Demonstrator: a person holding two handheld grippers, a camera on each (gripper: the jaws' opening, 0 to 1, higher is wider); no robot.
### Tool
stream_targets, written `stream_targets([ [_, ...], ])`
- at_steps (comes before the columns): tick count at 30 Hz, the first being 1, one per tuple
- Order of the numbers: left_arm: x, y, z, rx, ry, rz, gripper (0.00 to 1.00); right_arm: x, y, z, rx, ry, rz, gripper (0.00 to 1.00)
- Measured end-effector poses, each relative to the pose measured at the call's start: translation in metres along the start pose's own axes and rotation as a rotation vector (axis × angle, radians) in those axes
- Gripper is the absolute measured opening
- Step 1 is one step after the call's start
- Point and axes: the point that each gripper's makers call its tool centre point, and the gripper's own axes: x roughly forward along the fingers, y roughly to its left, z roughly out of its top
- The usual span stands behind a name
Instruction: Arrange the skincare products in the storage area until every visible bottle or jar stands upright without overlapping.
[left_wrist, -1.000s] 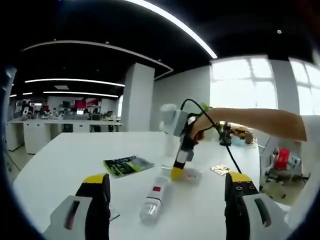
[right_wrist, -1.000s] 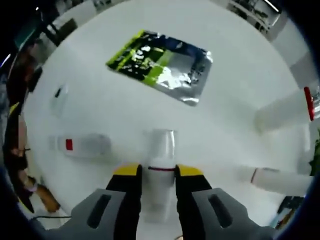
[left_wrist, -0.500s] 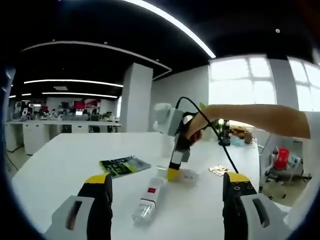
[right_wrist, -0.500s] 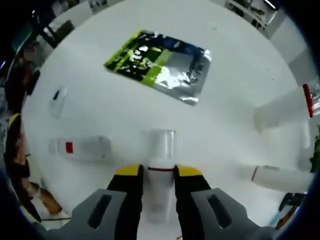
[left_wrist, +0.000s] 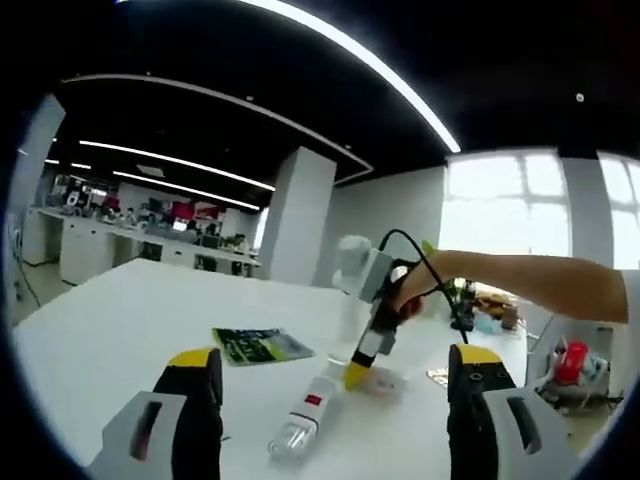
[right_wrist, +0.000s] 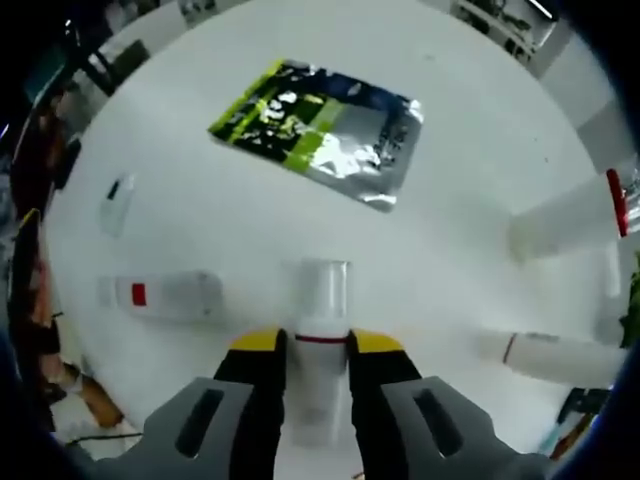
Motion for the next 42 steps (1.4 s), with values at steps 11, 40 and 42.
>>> stream_targets([
  [11, -0.005, 0.032, -0.015, 0.1, 0.123, 0.191, 0.8, 0.001, 0.001, -0.003, -0.001, -0.003, 0.003, 0.22],
  [40, -0.029, -0.017, 0.015, 0.133, 0.077, 0.091, 0.32, 0.0, -0.015, 0.02, 0.003, -0.015, 0.011, 0.2],
  [42, -0.031, -0.024, 0.017, 0.147, 0.078, 0.065, 0.23, -0.001, -0.014, 0.02, 0.004, -0.016, 0.01, 0.2],
])
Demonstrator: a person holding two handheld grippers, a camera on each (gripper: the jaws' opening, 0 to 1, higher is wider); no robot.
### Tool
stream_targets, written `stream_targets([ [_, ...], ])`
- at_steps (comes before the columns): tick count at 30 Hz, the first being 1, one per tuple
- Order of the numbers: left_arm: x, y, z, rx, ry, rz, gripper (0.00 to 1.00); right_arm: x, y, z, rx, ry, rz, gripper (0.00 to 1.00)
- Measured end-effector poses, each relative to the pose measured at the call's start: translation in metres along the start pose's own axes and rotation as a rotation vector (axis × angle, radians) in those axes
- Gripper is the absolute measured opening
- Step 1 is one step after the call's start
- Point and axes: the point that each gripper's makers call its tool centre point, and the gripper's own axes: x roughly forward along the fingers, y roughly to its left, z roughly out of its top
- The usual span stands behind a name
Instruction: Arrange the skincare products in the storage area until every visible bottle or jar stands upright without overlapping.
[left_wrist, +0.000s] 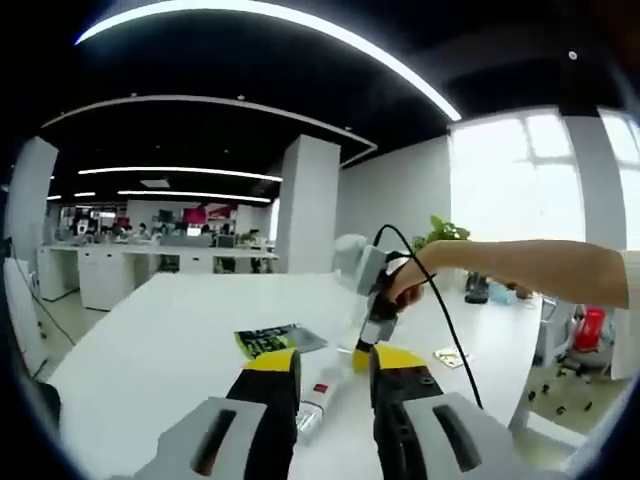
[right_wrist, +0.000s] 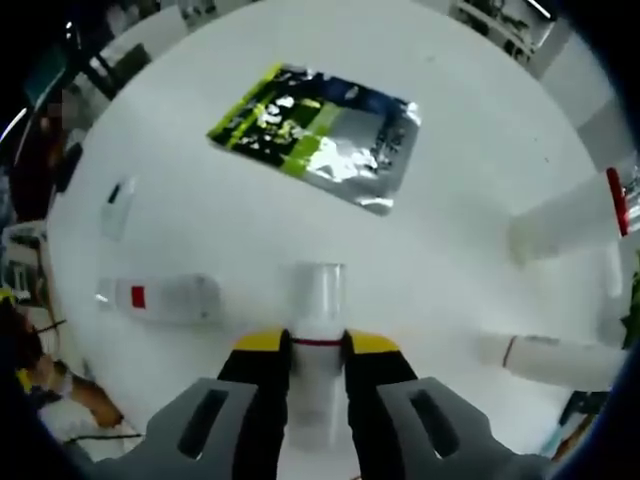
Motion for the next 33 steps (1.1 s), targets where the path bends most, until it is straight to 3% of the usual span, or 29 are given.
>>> stream_targets([
  [1, -0.002, -0.008, 0.002, 0.035, -0.011, -0.046, 0.21, 0.0, 0.001, -0.002, -0.001, -0.003, 0.0, 0.2],
  [4, -0.006, -0.017, 0.005, -0.008, -0.015, -0.09, 0.13, -0.001, 0.002, -0.002, 0.002, -0.007, 0.001, 0.2],
  [7, -0.008, -0.022, 0.006, -0.035, -0.013, -0.114, 0.12, -0.001, 0.003, -0.003, 0.001, -0.013, 0.003, 0.2],
  [10, -0.011, -0.026, 0.006, -0.061, -0.007, -0.143, 0.01, -0.001, -0.001, 0.002, 0.0, -0.014, 0.002, 0.2],
  [15, -0.018, -0.031, 0.008, -0.101, -0.007, -0.198, 0.01, -0.001, 0.004, -0.005, -0.006, -0.006, 0.001, 0.2],
  [20, -0.02, -0.033, 0.008, -0.096, -0.008, -0.205, 0.01, 0.0, 0.003, -0.001, -0.01, 0.011, -0.014, 0.2],
  [22, -0.02, -0.036, 0.009, -0.072, -0.01, -0.221, 0.01, 0.0, 0.007, -0.009, 0.013, 0.019, -0.016, 0.19],
  [26, -0.02, -0.041, 0.008, -0.015, -0.023, -0.219, 0.01, 0.001, 0.009, -0.015, 0.023, 0.004, -0.014, 0.19],
  [33, -0.019, -0.042, 0.011, -0.058, -0.048, -0.261, 0.01, -0.002, 0.019, -0.024, -0.01, -0.031, 0.002, 0.19],
])
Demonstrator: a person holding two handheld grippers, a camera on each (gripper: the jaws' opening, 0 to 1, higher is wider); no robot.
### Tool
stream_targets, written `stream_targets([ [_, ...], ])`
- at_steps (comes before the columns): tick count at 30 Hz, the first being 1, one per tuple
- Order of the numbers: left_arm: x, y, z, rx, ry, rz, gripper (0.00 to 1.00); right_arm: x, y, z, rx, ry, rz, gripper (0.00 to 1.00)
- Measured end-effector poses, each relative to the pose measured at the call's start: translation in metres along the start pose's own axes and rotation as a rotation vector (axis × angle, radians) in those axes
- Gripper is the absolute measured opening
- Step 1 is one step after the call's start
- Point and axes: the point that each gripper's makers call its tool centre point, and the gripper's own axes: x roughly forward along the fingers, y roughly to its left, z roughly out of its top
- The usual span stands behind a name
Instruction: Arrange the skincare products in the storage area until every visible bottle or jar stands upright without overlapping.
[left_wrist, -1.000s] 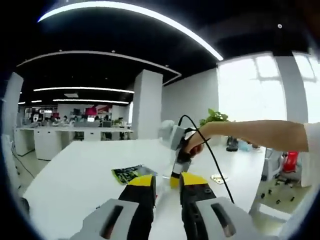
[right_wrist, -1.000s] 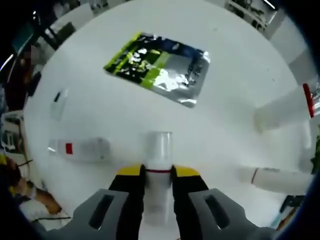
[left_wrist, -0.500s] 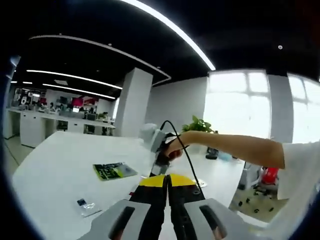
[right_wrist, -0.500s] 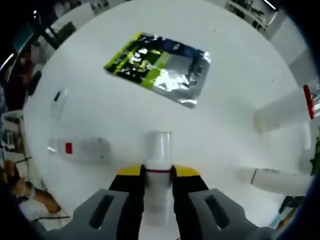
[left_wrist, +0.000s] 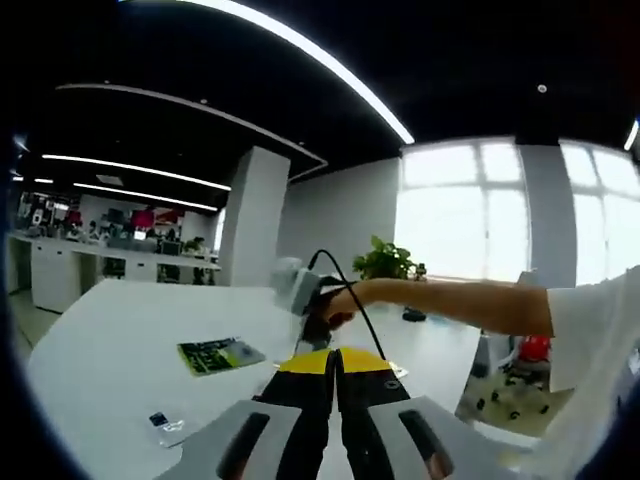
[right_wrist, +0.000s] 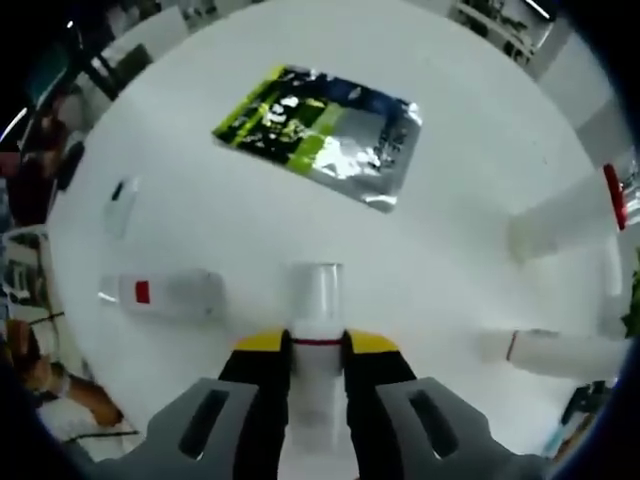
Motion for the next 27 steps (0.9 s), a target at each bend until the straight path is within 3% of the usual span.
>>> stream_targets([
  [5, -0.001, 0.007, -0.002, -0.003, 0.006, 0.026, 0.01, -0.013, -0.001, 0.007, -0.007, -0.09, -0.017, 0.19],
  [8, -0.002, 0.01, -0.002, -0.009, 0.002, 0.034, 0.01, -0.025, -0.005, 0.022, 0.024, -0.201, -0.033, 0.19],
  [11, -0.003, 0.009, 0.001, -0.021, -0.02, 0.026, 0.01, -0.045, -0.008, 0.044, 0.071, -0.39, -0.042, 0.19],
  [16, 0.002, 0.009, -0.004, -0.022, -0.007, 0.011, 0.02, -0.07, -0.01, 0.067, 0.068, -0.606, -0.059, 0.19],
  [18, 0.005, 0.01, -0.006, -0.022, 0.004, 0.015, 0.03, -0.076, -0.011, 0.069, 0.071, -0.652, -0.07, 0.19],
  [19, 0.007, 0.011, -0.007, -0.017, 0.01, 0.02, 0.03, -0.082, -0.011, 0.072, 0.062, -0.712, -0.073, 0.19],
  [24, 0.015, 0.012, -0.006, 0.004, 0.004, 0.028, 0.05, -0.096, -0.012, 0.079, 0.08, -0.873, -0.097, 0.19],
  [27, 0.021, 0.016, 0.0, 0.026, -0.021, 0.048, 0.13, -0.107, -0.008, 0.08, 0.083, -0.986, -0.101, 0.19],
])
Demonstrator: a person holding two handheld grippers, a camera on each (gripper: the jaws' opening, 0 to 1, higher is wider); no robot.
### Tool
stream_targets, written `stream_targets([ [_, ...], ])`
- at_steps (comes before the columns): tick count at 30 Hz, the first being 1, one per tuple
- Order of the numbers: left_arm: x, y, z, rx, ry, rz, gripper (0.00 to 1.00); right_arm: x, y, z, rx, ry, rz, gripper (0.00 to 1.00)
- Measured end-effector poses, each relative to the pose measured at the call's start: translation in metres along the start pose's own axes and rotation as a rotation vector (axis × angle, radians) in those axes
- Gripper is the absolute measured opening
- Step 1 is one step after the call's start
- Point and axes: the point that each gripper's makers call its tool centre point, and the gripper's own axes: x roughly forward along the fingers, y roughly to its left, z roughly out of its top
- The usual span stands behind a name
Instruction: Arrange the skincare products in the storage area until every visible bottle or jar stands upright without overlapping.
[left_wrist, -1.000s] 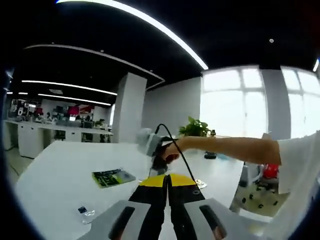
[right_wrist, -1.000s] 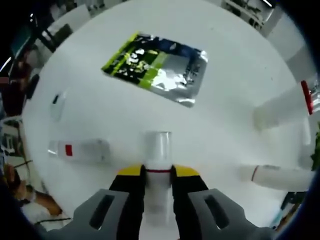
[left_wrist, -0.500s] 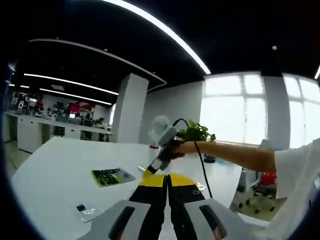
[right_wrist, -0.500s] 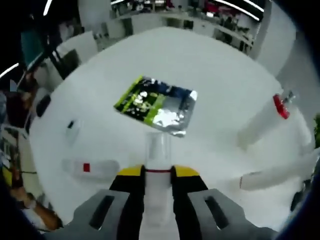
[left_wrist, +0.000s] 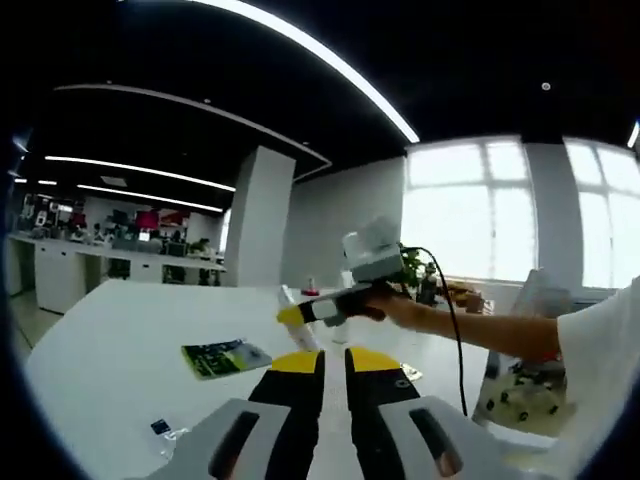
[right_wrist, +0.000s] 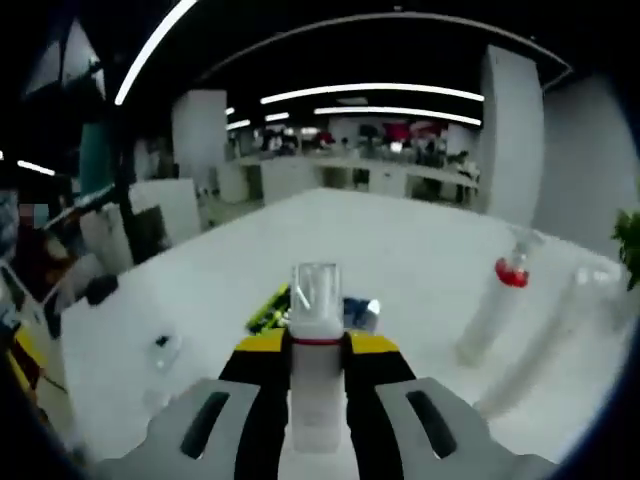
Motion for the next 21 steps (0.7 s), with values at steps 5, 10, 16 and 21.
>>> stream_targets([
  [5, 0.017, -0.001, 0.004, 0.004, -0.005, 0.014, 0.25, -0.01, 0.005, 0.017, 0.044, -0.102, 0.035, 0.19],
  [10, 0.047, -0.008, -0.002, 0.037, 0.011, 0.022, 0.42, -0.042, 0.019, 0.043, 0.069, -0.263, 0.089, 0.19],
  [16, 0.068, -0.01, -0.011, 0.027, -0.013, 0.037, 0.39, -0.082, 0.04, 0.048, 0.058, -0.374, 0.152, 0.19],
  [21, 0.079, -0.014, -0.019, 0.027, 0.012, 0.036, 0.39, -0.099, 0.058, 0.036, 0.061, -0.365, 0.218, 0.19],
])
